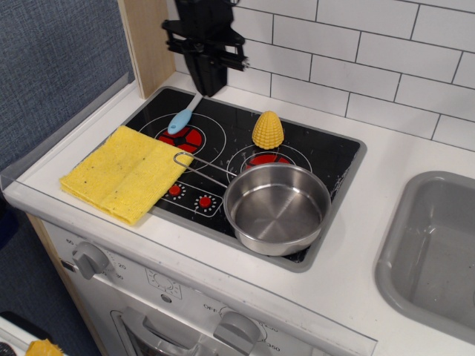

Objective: Place the yellow potato on the yellow cloth.

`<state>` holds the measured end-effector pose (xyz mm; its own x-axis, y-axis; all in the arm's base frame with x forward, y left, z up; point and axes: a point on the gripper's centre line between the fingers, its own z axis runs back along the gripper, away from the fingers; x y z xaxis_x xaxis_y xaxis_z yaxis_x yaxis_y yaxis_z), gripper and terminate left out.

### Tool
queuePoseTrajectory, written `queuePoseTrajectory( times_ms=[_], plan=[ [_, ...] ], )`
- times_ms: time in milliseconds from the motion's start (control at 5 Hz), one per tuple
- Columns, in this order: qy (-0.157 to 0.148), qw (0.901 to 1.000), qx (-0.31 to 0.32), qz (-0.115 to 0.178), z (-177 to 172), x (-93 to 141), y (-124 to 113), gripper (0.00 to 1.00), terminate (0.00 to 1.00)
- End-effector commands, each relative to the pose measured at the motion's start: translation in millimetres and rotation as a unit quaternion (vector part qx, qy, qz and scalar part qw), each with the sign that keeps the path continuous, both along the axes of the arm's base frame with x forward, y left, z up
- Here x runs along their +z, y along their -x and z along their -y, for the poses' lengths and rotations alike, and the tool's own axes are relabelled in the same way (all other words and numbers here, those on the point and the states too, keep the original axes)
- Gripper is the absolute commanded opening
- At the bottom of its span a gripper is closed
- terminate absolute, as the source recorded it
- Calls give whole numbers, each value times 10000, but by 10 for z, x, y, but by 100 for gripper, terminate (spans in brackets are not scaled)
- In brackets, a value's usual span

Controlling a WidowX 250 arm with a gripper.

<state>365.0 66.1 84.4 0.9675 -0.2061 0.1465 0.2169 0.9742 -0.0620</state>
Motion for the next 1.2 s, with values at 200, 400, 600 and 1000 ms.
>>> queuePoseTrajectory(
  times_ms=[200,400,600,1000],
  plan=[
    [-331,9988,-348,50,339,-111,-245,100,0],
    [-425,9987,-282,-70,335,-270,-321,100,0],
    [-472,9982,-315,-200,367,-391,-332,100,0],
    [-477,9978,-347,-311,381,-477,-275,100,0]
  ],
)
